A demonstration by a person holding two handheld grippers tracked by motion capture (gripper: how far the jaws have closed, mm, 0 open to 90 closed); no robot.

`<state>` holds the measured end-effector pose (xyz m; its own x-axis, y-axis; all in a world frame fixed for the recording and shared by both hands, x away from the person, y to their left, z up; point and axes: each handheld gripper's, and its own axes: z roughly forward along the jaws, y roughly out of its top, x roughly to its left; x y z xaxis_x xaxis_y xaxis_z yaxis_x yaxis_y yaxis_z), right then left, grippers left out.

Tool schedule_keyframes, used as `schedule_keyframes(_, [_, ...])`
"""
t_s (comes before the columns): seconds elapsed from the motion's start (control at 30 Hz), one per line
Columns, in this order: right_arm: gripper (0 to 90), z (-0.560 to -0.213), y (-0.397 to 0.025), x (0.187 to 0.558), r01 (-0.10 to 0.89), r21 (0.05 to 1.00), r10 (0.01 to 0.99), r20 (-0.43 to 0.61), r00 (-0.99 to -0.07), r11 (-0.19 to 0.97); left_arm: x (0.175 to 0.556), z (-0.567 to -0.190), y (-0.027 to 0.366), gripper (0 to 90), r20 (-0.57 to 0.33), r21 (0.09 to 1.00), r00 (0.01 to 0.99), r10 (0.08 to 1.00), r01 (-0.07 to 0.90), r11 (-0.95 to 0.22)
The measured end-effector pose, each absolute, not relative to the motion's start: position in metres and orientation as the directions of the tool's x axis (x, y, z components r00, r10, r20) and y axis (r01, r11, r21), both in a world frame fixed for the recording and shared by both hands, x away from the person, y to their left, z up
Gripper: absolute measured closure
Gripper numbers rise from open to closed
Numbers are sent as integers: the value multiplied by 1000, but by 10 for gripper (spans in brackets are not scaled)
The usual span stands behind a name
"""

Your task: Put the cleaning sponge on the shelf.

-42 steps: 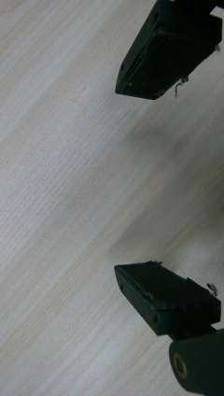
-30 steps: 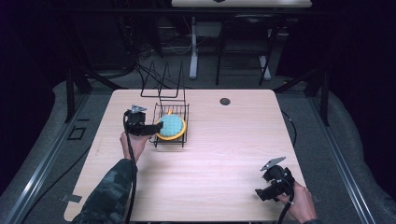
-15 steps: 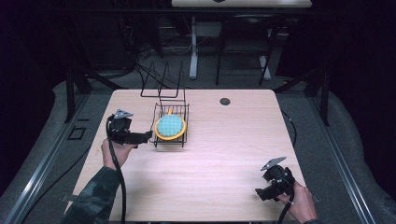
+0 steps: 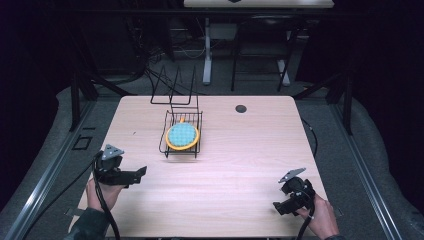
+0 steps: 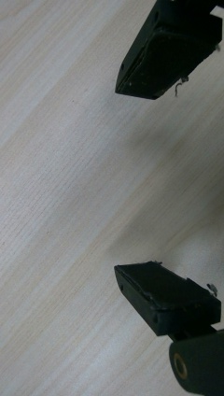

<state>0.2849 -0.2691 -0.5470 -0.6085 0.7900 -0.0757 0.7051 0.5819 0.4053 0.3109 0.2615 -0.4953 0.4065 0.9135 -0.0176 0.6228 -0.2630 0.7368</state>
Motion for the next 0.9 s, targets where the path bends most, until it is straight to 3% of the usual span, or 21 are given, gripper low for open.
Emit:
schedule_keyframes(0.37, [105, -546, -270, 284, 706, 393, 787, -77, -613, 589, 293, -521, 271, 1, -7, 656, 417, 909, 688, -310])
schedule_keyframes(0.9, [105, -547, -268, 285, 704, 389, 783, -78, -617, 594, 297, -530, 270, 1, 7, 621, 464, 886, 693, -368])
